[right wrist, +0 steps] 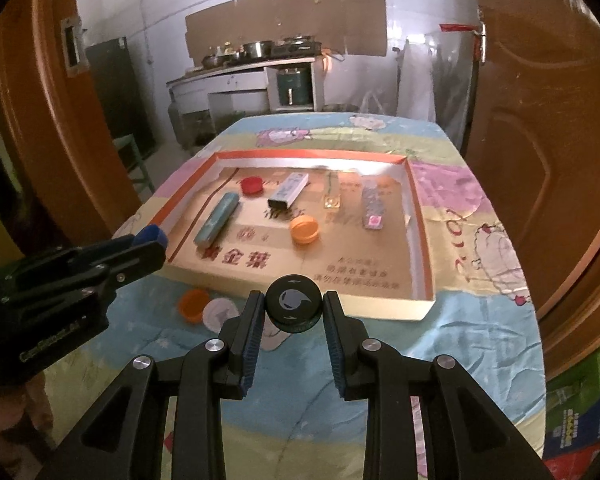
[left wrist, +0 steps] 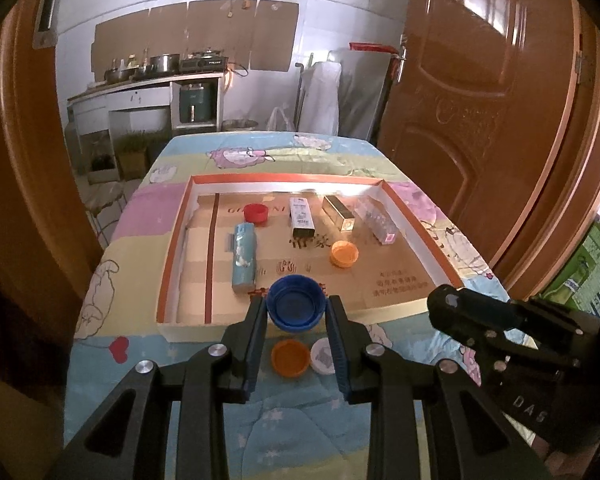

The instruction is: Organize rigid objects

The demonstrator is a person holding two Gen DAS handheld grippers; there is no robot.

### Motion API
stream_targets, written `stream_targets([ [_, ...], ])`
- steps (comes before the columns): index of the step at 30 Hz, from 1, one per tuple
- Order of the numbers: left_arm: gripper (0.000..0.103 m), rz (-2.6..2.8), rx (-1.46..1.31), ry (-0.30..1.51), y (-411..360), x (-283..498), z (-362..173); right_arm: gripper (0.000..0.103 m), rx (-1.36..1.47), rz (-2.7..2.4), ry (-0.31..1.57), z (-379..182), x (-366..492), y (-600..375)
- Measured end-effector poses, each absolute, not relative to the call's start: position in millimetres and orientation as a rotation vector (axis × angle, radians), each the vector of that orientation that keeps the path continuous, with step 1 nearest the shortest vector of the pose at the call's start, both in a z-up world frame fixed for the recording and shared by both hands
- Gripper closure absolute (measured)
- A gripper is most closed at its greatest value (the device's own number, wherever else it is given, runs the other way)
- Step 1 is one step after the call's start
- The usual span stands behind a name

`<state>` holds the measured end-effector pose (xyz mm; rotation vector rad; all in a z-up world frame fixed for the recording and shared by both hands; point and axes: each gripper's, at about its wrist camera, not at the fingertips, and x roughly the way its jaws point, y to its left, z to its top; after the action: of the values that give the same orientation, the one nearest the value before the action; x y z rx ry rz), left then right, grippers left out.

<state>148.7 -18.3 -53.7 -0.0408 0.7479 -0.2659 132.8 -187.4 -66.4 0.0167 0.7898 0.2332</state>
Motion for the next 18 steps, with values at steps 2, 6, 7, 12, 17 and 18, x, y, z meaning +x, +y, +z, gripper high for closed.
stream_targets([
  [2,0.072,-0.268,-0.039,0.747,-19.6,150.5,-53.2,0.072,0.022,0.226,0.786,-64.3,135.6,-191.0],
  [6,0.072,-0.267,-0.037,0.749,-23.0,156.8,-52.1,0.073,0.026,0.213,0.778,-61.2,139.9,-197.0],
  [7,0.072,-0.267,-0.039,0.75,-23.8,158.7,-51.7,0.073,0.027,0.211,0.777,-60.5,141.3,-198.4],
  [12,0.072,-0.259,-0.037,0.748,-28.2,165.6,-48.4,0.072,0.033,0.201,0.775,-58.8,147.9,-203.1],
  [17,0.072,-0.256,-0.037,0.749,-32.2,173.7,-46.8,0.072,0.033,0.199,0.774,-58.1,151.8,-205.1],
  [18,0.072,-0.255,-0.037,0.75,-32.7,175.2,-46.8,0.072,0.033,0.199,0.774,-58.0,153.0,-206.1],
])
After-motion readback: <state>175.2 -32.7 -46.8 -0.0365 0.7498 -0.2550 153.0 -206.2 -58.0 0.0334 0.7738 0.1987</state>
